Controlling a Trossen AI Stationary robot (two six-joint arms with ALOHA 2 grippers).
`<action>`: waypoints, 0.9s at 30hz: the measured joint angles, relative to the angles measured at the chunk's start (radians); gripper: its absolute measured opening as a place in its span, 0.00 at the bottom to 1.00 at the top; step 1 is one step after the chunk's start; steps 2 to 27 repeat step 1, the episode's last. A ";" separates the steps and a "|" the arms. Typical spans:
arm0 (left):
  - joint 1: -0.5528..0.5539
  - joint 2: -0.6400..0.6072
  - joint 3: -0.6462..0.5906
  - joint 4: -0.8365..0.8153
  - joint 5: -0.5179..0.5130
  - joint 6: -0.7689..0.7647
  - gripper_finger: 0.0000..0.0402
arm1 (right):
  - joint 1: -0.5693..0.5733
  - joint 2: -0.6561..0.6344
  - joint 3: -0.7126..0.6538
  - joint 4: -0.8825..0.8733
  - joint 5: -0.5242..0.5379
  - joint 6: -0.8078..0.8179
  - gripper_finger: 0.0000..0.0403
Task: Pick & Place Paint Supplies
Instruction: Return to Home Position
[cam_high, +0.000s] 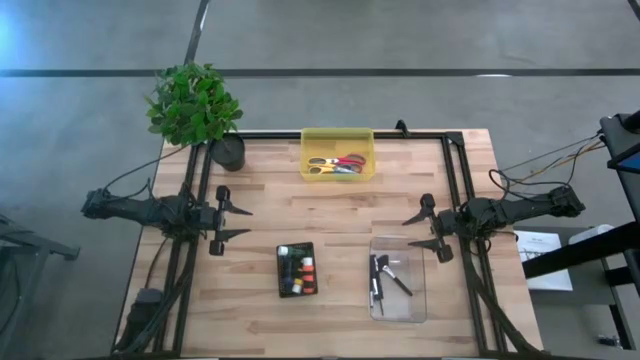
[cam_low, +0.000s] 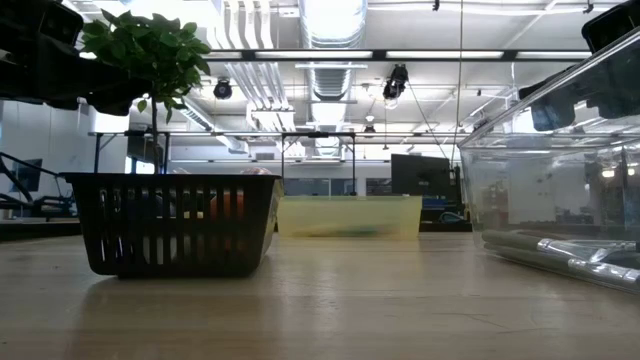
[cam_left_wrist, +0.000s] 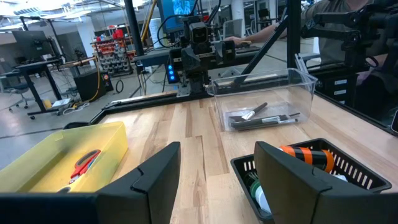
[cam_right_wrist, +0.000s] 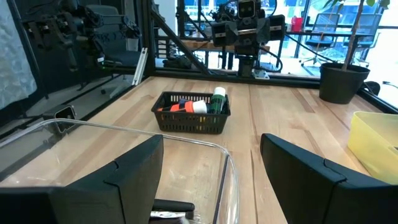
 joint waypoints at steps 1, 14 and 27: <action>0.000 0.000 0.000 0.000 0.000 0.000 0.52 | 0.000 0.000 0.000 0.000 0.000 0.000 0.66; 0.000 0.000 0.000 0.000 0.000 0.000 0.52 | 0.000 0.000 0.000 0.000 0.000 0.000 0.66; 0.000 0.000 0.000 0.000 0.000 0.000 0.52 | 0.000 0.000 0.000 0.000 0.000 0.000 0.66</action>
